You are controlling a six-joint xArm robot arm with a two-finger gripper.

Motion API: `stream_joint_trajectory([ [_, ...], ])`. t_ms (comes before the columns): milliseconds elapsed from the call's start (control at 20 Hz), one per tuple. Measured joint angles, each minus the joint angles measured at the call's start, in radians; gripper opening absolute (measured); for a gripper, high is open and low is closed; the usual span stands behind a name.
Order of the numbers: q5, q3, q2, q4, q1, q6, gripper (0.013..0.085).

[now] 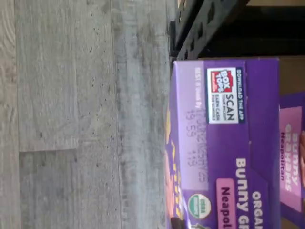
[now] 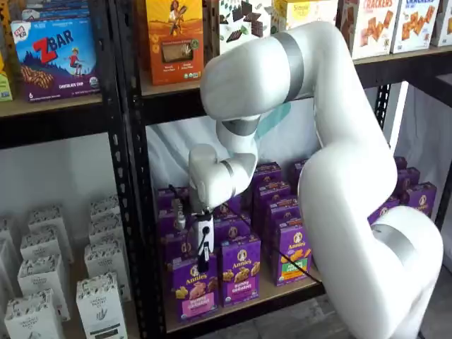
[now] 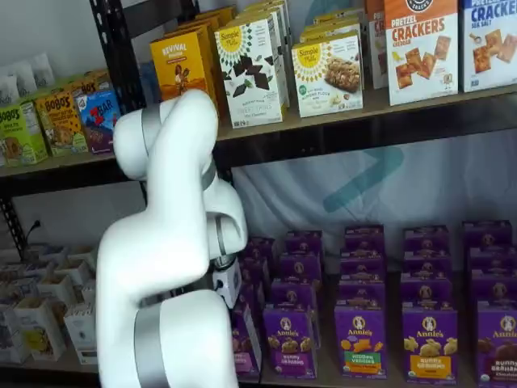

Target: Pick up the purple box with a pink patch in the middle, on the bottom shelf, the first box from the left

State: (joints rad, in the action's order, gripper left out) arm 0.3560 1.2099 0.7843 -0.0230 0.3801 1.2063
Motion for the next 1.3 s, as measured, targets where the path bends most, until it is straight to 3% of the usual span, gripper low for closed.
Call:
stream_joint_trajectory([
  [350, -0.022, -0.109, -0.083, -0.011, 0.002, 0.008, 0.0330],
  [600, -0.028, -0.223, -0.186, 0.080, -0.005, -0.068, 0.0330],
  [850, -0.026, -0.336, -0.309, 0.049, -0.017, -0.029, 0.0330],
  [1150, 0.082, -0.426, -0.485, 0.123, -0.046, -0.065, 0.0330],
  [1300, 0.139, -0.455, -0.565, 0.131, -0.058, -0.058, 0.0330],
])
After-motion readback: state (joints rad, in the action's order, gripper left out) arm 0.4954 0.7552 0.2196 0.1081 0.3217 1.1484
